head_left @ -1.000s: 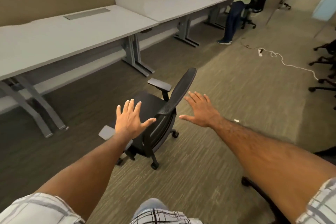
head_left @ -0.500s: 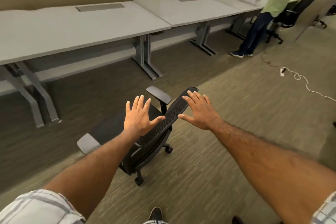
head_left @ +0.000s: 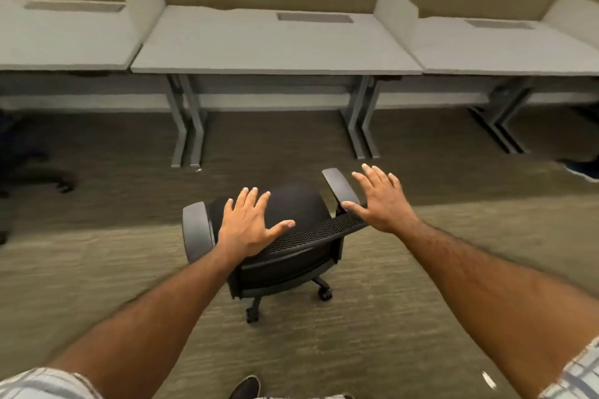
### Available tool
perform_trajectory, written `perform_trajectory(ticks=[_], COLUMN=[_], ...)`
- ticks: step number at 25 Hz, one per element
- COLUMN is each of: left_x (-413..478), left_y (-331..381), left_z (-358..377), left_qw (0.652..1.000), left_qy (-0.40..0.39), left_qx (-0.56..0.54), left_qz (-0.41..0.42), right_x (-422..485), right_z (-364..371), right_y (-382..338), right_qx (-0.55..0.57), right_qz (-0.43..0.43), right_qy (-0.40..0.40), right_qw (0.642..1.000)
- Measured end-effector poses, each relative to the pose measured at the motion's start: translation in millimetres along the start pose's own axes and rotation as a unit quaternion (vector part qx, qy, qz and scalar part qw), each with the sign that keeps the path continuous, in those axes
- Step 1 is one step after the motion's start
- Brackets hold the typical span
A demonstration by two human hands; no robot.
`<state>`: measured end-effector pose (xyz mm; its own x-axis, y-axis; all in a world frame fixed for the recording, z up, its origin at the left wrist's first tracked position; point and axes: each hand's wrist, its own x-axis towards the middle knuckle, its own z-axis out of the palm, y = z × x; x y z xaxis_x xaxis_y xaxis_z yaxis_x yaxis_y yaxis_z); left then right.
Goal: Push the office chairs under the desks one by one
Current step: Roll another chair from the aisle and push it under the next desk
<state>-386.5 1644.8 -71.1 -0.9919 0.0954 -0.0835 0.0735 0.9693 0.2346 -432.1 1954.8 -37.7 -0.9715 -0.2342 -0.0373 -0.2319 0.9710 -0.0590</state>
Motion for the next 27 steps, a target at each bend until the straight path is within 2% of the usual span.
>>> perform_trajectory(ticks=[3,5,8,10,15,20,27], left_x=[-27,-46,-50,-40,-14,20,102], left_y=[9,15,19,19,10,-15,-71], left_z=[13,24,33,29,29,17,-2], left_qw=[0.998,0.994,0.993,0.993,0.995,0.995,0.994], left_qy=[-0.041,-0.106,-0.108,-0.104,-0.082,-0.07,-0.056], left_qx=[-0.004,0.024,0.042,0.036,0.05,0.061,0.095], left_qz=[-0.047,-0.032,-0.035,-0.046,-0.034,-0.02,-0.019], right_x=[15,24,30,30,43,70,166], right_z=[5,9,21,32,46,56,65], right_y=[16,20,29,37,41,27,-8], right_qx=[0.008,0.005,0.022,0.008,-0.027,-0.003,-0.03], right_qz=[-0.047,-0.074,-0.1,-0.109,-0.159,-0.172,-0.138], right_qy=[-0.007,-0.03,-0.179,-0.223,-0.175,-0.033,-0.025], right_qw=[0.999,0.997,0.979,0.969,0.971,0.985,0.99])
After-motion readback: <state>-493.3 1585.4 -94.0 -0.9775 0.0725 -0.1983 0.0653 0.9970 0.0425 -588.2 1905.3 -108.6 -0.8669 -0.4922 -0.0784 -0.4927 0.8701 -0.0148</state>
